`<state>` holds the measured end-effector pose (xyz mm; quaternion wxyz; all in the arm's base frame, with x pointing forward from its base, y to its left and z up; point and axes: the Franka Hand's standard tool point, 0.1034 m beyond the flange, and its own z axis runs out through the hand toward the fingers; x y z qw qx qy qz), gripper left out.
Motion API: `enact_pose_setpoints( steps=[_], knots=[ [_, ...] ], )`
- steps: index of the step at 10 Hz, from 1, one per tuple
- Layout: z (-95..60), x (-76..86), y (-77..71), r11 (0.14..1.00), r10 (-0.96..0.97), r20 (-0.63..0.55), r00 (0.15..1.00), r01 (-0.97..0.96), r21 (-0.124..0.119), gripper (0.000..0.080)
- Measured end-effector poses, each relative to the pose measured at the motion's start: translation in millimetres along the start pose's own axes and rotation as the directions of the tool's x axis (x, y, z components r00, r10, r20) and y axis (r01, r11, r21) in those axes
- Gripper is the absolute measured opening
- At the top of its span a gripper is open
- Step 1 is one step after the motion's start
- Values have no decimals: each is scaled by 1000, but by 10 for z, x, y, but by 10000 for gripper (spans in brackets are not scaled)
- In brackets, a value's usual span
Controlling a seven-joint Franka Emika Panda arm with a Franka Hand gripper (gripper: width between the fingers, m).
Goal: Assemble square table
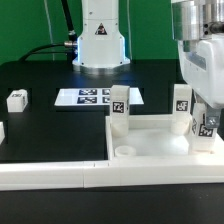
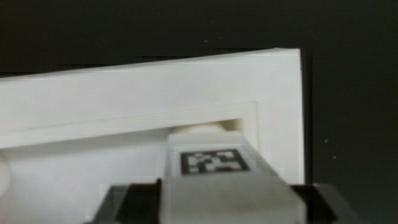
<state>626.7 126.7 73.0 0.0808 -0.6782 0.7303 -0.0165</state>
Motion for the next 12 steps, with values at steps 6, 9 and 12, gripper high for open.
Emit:
enact_pose_setpoints(
  steps=[6,9,12],
  knots=[
    [12,63,-40,743,-670,-22,742,669,-23,648],
    [-26,59,-53,233,-972,-5,233,970,-76,649],
    [-25,61,-53,267,-964,-8,267,961,-76,396]
  ],
)
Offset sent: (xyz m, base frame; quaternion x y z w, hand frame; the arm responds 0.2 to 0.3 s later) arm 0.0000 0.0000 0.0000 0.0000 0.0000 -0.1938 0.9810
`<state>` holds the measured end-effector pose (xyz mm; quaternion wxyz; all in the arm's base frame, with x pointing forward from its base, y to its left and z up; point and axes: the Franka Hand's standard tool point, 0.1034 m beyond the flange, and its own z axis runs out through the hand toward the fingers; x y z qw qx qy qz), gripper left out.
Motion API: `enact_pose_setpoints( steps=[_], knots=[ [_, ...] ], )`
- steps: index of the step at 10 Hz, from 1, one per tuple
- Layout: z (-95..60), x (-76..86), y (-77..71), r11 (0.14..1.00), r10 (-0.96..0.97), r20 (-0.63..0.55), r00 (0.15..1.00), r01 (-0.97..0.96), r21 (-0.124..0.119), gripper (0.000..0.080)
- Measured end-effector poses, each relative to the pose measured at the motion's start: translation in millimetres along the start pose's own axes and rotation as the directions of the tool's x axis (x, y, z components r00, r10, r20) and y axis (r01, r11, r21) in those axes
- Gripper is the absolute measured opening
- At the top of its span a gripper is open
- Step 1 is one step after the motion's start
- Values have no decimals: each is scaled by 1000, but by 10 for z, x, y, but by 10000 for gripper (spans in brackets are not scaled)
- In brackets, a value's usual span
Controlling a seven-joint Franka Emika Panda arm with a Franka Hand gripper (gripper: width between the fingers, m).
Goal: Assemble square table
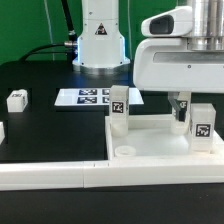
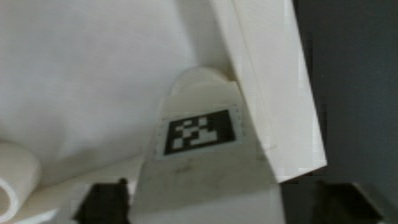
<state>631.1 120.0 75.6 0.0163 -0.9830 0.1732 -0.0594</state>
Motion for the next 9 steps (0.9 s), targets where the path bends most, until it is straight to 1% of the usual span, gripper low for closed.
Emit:
enact_pose_setpoints(
  steps=[1,2,4,5,7,8,9],
  knots=[
    [0,2,3,998,66,0,998,-66,0,396],
    [3,5,13,992,124,0,992,-124,-1,290],
    [7,6,25,968,250,1,968,-250,-3,290],
    [8,7,35,943,334,1,943,-334,-4,290],
    [11,4,63,812,584,16,812,-584,-7,290],
    [15,3,87,680,733,39,680,-733,-5,290],
    [19,-5,94,548,835,65,546,-837,-8,290]
  ],
)
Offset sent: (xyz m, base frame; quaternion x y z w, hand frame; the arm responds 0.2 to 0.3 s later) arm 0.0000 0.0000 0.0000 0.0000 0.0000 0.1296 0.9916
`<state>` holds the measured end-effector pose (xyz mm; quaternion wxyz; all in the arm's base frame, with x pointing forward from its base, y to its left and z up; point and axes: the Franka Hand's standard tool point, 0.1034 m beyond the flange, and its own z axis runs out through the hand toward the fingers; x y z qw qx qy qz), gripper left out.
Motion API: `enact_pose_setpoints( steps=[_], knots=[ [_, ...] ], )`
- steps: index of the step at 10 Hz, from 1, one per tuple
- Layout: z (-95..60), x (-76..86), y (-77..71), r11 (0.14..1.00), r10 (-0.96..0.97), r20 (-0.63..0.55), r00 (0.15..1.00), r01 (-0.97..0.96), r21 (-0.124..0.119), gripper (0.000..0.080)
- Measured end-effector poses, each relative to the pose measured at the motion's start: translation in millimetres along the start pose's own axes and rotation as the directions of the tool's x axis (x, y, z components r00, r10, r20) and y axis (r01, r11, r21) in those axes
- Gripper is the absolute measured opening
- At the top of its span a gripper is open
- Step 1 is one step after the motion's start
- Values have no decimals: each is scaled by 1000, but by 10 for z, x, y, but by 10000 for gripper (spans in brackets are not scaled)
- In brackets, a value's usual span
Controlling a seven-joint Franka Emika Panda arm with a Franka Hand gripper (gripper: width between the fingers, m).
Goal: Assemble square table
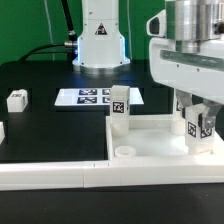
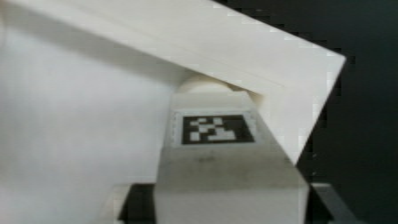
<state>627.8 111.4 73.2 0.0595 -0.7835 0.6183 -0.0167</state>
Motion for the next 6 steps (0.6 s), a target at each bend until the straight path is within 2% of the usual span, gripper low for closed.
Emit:
enact_pose_setpoints(
  steps=[1,2,3,4,5,6],
  knots=[
    [14,-61,0,974,228,18,974,-228,12,290],
    [17,-110,-3,936,350,20,937,-350,26,290],
    [17,-108,-3,914,405,18,914,-405,28,290],
    [18,-98,-2,911,410,17,912,-410,28,382],
    [21,-103,3,934,357,14,934,-357,26,382],
    [33,-150,48,969,245,0,970,-245,-22,554]
  ],
)
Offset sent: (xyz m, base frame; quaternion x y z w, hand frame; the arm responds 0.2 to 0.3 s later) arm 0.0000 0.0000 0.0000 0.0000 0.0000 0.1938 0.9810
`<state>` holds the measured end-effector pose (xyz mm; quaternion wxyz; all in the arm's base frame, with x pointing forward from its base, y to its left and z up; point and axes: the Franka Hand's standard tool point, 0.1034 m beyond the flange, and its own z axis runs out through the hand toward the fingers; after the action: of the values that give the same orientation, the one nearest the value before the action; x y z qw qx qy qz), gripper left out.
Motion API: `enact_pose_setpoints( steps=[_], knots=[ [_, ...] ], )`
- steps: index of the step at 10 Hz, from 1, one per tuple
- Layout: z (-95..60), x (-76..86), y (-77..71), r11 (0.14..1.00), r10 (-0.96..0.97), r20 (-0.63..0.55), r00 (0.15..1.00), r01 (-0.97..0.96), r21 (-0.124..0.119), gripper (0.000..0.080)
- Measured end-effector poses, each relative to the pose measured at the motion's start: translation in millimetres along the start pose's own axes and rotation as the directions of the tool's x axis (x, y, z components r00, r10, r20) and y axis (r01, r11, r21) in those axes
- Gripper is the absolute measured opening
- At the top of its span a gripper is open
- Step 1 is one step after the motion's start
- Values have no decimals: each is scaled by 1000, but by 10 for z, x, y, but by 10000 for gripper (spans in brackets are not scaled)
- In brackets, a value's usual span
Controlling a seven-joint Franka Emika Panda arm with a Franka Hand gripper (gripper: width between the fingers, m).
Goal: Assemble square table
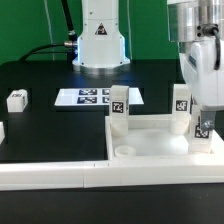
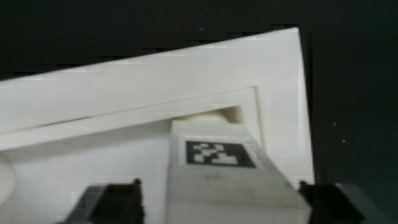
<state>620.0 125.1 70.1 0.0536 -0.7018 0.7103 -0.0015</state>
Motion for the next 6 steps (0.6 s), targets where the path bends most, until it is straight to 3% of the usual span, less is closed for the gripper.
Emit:
enact_pose_setpoints(
  steps=[1,2,5,6],
  knots=[
    [-14,-5,-5,982,-184,-16,983,184,-32,554],
    [-25,-12,-26,940,-340,-28,940,338,-49,629],
    [-18,15,-32,874,-484,-25,875,483,-47,645],
    [-18,20,-37,806,-591,-25,806,590,-51,648]
  ],
)
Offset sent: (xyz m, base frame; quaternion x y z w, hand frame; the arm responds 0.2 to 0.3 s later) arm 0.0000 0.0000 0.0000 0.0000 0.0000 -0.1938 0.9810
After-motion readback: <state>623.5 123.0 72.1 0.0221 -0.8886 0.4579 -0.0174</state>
